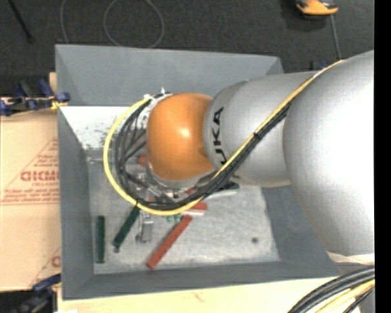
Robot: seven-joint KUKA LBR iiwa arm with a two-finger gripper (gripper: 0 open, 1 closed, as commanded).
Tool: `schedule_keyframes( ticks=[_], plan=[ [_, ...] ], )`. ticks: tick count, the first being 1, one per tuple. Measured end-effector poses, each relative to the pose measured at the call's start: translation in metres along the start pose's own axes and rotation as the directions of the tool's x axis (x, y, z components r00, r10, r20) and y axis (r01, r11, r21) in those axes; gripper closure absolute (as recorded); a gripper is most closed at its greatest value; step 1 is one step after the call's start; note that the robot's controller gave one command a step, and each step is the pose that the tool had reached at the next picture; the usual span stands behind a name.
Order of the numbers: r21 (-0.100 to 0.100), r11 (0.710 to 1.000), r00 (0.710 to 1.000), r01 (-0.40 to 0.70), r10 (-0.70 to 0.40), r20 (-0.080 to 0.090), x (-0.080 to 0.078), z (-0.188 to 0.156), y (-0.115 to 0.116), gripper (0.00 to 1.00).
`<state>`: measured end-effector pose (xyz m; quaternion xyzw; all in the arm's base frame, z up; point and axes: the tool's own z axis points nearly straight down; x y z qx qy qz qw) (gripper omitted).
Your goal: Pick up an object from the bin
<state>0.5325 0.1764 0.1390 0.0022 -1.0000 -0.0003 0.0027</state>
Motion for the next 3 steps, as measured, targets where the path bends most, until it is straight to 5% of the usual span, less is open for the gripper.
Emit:
schedule_keyframes(
  ticks=[1,2,3],
  plan=[
    [0.002,0.925,0.925,0.381,-0.381,0.005,0.013,0.069,-0.005,0.00],
    [0.001,0.927,0.927,0.376,-0.376,0.008,0.012,0.068,-0.005,1.00],
    [0.005,0.913,0.913,0.407,-0.407,0.014,0.051,-0.070,-0.029,1.00]
  ],
)
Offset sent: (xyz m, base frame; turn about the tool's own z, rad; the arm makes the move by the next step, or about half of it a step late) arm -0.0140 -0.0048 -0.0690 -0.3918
